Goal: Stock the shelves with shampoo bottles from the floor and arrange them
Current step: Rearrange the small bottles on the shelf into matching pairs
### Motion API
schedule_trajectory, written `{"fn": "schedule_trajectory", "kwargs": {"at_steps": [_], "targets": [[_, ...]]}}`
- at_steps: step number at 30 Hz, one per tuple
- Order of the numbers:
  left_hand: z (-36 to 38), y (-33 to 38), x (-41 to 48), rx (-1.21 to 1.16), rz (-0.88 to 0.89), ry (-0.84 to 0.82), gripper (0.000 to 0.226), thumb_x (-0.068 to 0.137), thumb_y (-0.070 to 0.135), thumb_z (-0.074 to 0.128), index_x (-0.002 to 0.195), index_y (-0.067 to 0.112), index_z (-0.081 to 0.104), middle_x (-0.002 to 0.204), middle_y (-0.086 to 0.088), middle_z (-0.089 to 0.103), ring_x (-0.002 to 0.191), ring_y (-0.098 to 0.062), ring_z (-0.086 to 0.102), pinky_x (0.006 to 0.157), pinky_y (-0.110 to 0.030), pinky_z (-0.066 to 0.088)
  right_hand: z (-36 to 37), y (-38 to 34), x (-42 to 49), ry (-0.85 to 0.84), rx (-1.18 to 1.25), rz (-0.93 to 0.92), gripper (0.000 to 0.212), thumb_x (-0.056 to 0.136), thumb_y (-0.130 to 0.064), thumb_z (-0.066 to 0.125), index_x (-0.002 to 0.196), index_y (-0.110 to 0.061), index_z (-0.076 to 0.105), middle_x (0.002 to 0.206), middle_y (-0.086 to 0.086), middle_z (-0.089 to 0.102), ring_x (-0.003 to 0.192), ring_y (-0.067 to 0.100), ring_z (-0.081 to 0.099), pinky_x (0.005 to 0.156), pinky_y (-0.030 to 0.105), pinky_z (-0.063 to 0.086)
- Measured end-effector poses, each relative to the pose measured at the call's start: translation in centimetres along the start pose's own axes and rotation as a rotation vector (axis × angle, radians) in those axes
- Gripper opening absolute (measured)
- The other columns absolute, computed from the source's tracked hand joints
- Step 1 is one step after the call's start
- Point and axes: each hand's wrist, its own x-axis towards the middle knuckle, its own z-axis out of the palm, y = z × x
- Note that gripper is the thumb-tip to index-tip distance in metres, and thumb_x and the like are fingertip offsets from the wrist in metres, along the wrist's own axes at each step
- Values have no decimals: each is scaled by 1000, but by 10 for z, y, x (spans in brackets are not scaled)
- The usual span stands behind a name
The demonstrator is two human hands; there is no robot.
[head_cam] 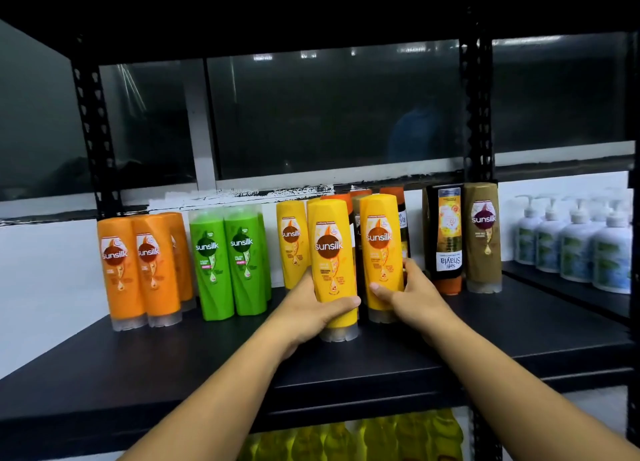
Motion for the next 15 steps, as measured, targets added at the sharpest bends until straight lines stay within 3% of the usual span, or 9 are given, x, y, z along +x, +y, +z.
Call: {"fn": "schedule_trajectory", "kwargs": {"at_steps": [10,15], "targets": [[16,3,9,-9,-5,-17,72,76,36,89,137,39,50,123,14,71,114,-7,67,105,-43,52,-11,5,-9,90,96,27,48,89,-23,75,127,-29,46,113,-7,62,100,14,61,95,44,54],[30,8,18,-2,-20,-46,78,75,41,89,140,40,46,128,13,67,119,-10,64,106,-47,51,-24,5,-17,77,41,25,52,90,-27,74,132,-31,44,121,-5,61,111,19,60,99,44,51]]}}
